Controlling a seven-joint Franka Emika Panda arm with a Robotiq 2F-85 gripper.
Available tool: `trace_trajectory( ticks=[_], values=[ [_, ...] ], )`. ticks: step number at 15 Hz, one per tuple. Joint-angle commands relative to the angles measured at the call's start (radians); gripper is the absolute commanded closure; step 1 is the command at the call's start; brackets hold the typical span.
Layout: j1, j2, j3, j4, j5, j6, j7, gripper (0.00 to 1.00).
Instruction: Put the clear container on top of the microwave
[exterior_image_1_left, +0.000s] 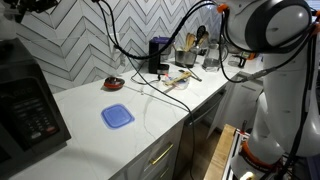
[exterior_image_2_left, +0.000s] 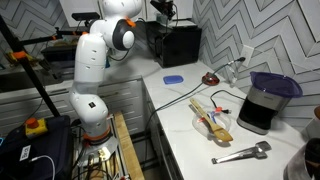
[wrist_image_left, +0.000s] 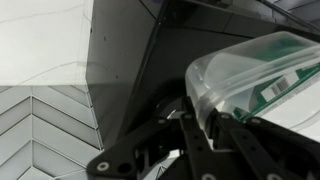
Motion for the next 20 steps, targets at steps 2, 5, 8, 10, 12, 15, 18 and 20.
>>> trace_trajectory(
  ticks=[2, 5, 8, 10, 12, 15, 18, 20],
  values=[
    [0.034, -0.048, -0.039, -0.051, -0.159, -0.076, 0.043, 0.97],
    [0.055, -0.063, -0.045, -0.07, -0.249, -0.099, 0.11, 0.97],
    [0.059, -0.047, -0.023, -0.064, -0.223, -0.126, 0.117, 0.97],
    [0.064, -0.035, -0.017, -0.064, -0.209, -0.151, 0.121, 0.97],
    [0.066, -0.02, -0.02, -0.065, -0.205, -0.157, 0.151, 0.97],
    [0.059, 0.0, -0.02, -0.057, -0.181, -0.098, 0.223, 0.97],
    [0.058, 0.018, -0.024, -0.043, -0.18, -0.05, 0.3, 0.97],
    [0.063, 0.033, -0.028, -0.034, -0.19, -0.034, 0.336, 0.97]
  ],
)
